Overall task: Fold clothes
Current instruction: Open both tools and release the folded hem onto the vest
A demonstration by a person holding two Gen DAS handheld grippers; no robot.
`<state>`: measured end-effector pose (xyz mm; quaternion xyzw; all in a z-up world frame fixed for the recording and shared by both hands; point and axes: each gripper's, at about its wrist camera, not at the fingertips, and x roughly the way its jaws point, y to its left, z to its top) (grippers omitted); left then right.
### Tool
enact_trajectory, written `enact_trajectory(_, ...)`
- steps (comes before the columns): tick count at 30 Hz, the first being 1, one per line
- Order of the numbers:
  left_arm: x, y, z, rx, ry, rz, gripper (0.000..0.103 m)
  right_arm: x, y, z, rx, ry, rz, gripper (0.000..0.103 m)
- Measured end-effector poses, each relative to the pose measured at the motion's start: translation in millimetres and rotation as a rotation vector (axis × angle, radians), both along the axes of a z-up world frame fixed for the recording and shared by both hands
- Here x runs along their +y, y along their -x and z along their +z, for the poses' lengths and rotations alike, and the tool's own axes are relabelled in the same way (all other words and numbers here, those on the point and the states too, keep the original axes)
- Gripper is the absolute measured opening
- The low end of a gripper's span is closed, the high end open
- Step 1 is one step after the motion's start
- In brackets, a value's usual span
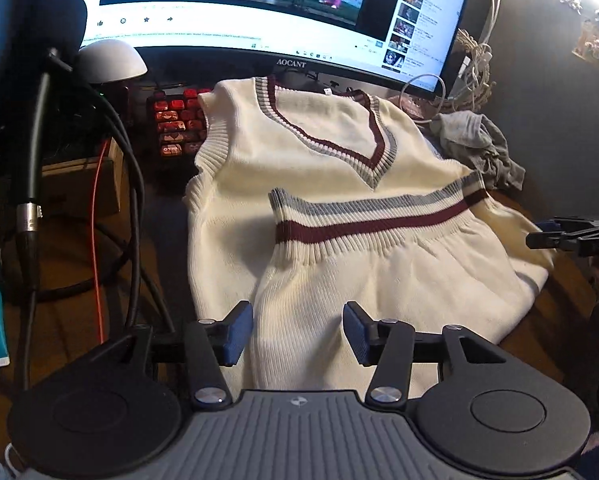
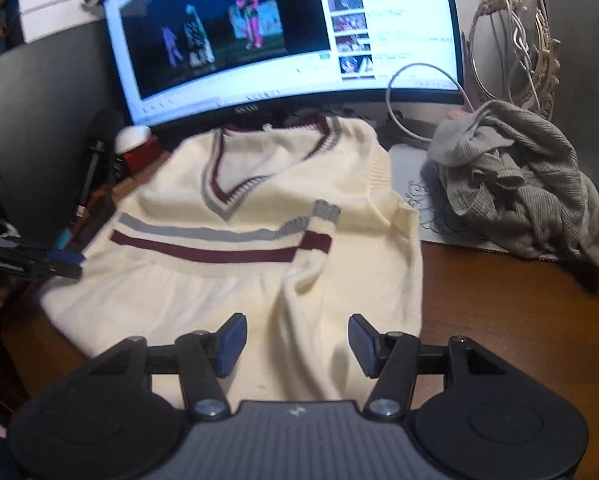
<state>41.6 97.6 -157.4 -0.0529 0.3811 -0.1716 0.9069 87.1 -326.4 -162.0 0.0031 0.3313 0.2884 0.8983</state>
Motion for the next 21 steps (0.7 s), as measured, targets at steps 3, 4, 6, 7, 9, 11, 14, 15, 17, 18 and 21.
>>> enact_trajectory(3, 4.3, 3.6, -2.6, 0.026, 0.009, 0.004, 0.043, -1.4, 2.2, -8.3, 0.023, 0.062, -0.031, 0.053)
enact_trajectory(4, 6.2, 5.2, -3.1, 0.030, 0.011, 0.005, 0.042, -4.8, 2.4, -11.8, 0.040, 0.066, -0.039, 0.039)
enact_trajectory(6, 8.0, 8.2, -3.5, 0.030, 0.007, 0.003, 0.035, -18.7, 1.3, -13.5, 0.085, -0.018, -0.058, 0.009)
enact_trajectory(7, 8.3, 9.1, -3.9, 0.028, 0.001, 0.001, 0.034, -27.1, 0.6, -13.5, 0.106, -0.074, -0.073, 0.007)
enact_trajectory(9, 5.7, 10.4, -4.3, 0.014, -0.028, -0.013, 0.033, -45.4, -2.8, -15.9, 0.139, -0.168, -0.134, 0.007)
enact_trajectory(11, 1.1, 11.6, -4.0, 0.000, -0.068, -0.025, 0.034, -62.8, -9.4, -22.7, 0.203, -0.263, -0.163, 0.007)
enact_trajectory(14, 0.1, 12.3, -3.6, 0.001, -0.077, -0.020, 0.034, -76.1, -9.4, -29.8, 0.225, -0.328, -0.198, 0.015)
enact_trajectory(15, 1.4, 12.4, -3.5, 0.002, -0.072, -0.016, 0.034, -79.7, -6.0, -27.7, 0.206, -0.337, -0.202, 0.016)
enact_trajectory(17, 1.6, 13.2, -3.5, 0.004, -0.072, -0.015, 0.034, -86.1, 1.4, -22.9, 0.171, -0.346, -0.190, 0.016)
enact_trajectory(18, 0.6, 13.6, -3.2, 0.004, -0.078, -0.017, 0.034, -89.1, 5.1, -20.7, 0.160, -0.341, -0.170, 0.016)
enact_trajectory(21, -3.3, 14.6, -2.6, 0.002, -0.105, -0.025, 0.034, -93.9, 18.5, -17.0, 0.131, -0.260, -0.106, 0.017)
